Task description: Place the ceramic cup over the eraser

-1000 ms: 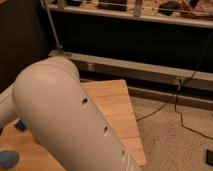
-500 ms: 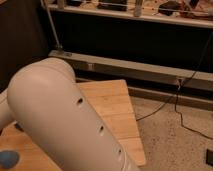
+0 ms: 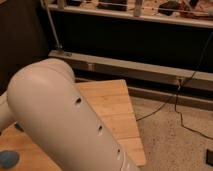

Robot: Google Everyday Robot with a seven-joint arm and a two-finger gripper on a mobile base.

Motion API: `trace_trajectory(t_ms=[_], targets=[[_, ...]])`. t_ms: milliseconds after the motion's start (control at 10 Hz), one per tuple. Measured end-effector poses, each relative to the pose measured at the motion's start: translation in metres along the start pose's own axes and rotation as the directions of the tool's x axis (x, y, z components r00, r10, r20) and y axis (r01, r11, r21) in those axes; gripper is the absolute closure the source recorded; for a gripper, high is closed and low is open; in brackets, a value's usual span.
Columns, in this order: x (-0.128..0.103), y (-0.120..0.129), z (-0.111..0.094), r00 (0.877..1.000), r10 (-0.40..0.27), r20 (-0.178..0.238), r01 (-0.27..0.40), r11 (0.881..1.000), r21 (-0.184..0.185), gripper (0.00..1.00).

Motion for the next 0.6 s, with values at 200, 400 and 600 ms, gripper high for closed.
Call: trace_trajectory(t_ms=[200, 400, 600], targets=[[0.002, 0.004, 0.014, 1.000, 0.001, 0.003, -0.001, 1.000, -0.015, 0.35], [0.009, 0.004, 0.030, 1.000, 0.008, 0.007, -0.007, 1.000, -0.028, 0.35], [0.016, 0.003, 0.039, 1.000, 0.008, 0.003, -0.007, 0.999, -0.032, 0.35]])
